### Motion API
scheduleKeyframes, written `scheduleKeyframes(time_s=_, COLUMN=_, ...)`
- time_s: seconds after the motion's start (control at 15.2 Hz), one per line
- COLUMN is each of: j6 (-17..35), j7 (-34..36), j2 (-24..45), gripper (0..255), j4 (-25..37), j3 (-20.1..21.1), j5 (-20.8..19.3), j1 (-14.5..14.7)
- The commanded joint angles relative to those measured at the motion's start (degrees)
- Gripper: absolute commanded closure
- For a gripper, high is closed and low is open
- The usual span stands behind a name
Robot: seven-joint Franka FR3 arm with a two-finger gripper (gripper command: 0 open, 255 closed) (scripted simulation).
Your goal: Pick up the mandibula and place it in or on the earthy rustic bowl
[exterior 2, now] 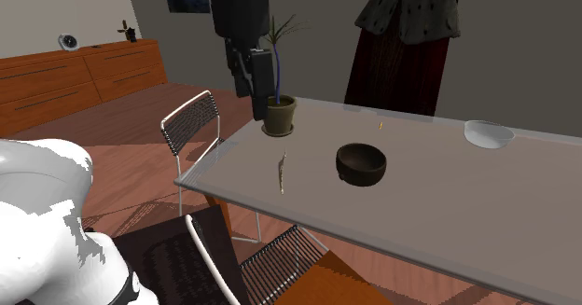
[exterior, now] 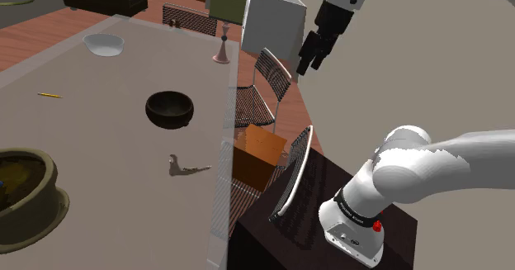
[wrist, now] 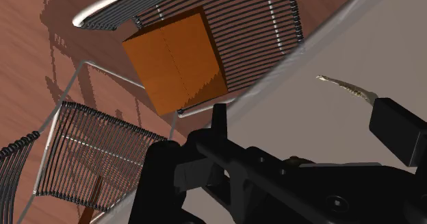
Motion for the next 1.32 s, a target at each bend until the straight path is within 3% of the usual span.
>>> scheduleKeyframes(time_s=0.0, j6=0.0, j7=0.0, j2=0.0, gripper=0, j4=0.0, j3=0.0, j5=0.0, j1=0.0)
scheduleKeyframes(time_s=0.59, j6=16.9, j7=-15.7, j2=14.0, gripper=0, j4=-4.1, j3=-3.2, j5=2.5, j1=6.6)
scheduleKeyframes(time_s=1.25, j6=31.8, j7=-34.9, j2=33.6, gripper=0, j4=-1.5, j3=-4.6, j5=9.1, j1=14.4)
